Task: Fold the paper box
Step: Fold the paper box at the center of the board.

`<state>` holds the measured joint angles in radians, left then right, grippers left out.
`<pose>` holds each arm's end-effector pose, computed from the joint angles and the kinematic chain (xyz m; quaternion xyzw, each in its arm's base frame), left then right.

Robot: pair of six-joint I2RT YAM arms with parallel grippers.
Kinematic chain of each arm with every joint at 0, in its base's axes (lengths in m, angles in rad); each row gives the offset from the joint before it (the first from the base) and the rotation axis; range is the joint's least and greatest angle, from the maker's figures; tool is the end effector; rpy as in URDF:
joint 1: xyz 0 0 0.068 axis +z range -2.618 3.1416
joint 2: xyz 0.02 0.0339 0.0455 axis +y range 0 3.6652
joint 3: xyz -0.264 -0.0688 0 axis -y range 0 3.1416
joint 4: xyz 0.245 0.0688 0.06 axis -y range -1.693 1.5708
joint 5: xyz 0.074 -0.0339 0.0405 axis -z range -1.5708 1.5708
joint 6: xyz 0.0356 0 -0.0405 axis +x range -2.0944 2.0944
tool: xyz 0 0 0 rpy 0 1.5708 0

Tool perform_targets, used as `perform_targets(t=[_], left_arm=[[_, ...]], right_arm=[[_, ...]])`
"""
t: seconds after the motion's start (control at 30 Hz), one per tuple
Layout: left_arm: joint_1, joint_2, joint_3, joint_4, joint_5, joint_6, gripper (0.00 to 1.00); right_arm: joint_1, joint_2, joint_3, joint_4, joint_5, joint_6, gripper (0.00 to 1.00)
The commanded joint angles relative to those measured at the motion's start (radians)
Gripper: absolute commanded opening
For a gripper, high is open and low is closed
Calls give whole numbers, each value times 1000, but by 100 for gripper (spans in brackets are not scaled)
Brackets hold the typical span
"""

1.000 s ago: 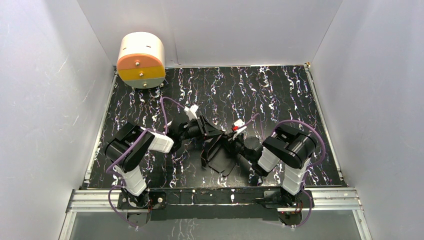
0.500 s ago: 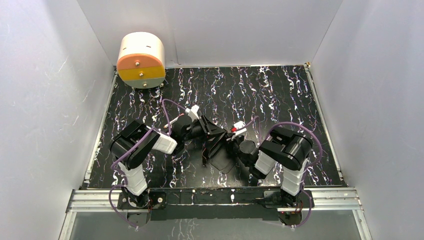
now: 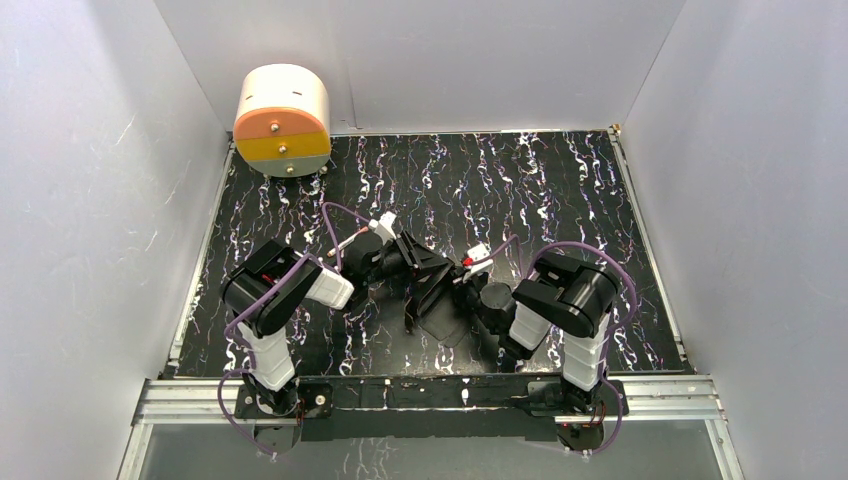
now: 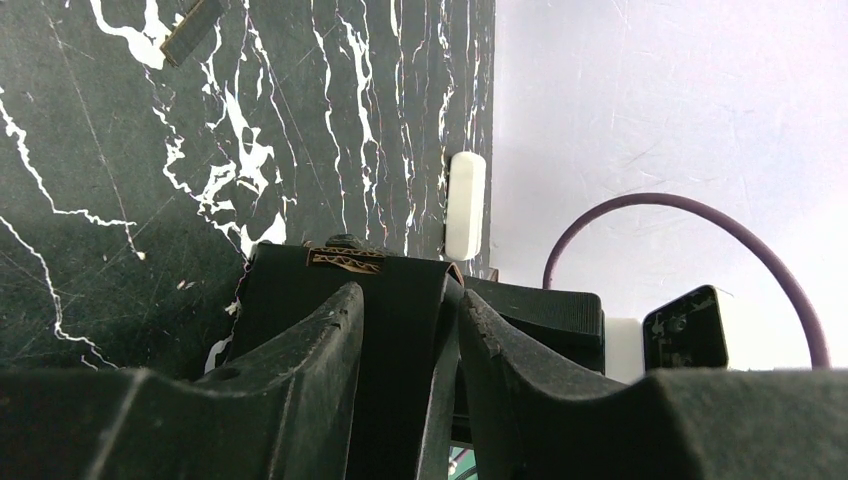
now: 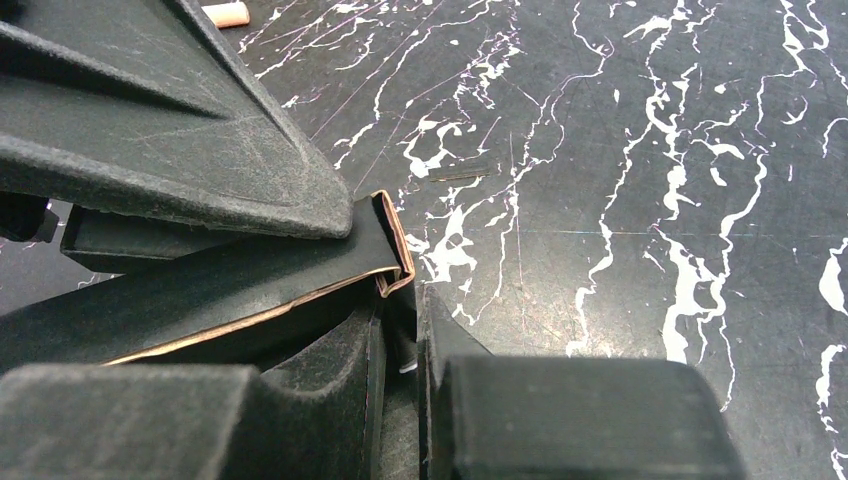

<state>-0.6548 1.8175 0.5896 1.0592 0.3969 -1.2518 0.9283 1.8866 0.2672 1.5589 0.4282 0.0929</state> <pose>0.2523 -0.2111 0.1410 -0.0988 0.7534 -0.6028 0.2433 0.1654 0.1963 0.1104 -0.1555 0.7094 0.1923 0.6599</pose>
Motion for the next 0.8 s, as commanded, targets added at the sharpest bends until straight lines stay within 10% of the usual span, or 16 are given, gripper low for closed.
perform_targets(t=[0.0,0.77], left_arm=[[-52,18,-24,55,299,-23,38],[-91,29,-37,162,340,-71,38]], right_arm=[[-6,-16,38,143,-74,-10,3],[-6,-55,66,21,80,24,2]])
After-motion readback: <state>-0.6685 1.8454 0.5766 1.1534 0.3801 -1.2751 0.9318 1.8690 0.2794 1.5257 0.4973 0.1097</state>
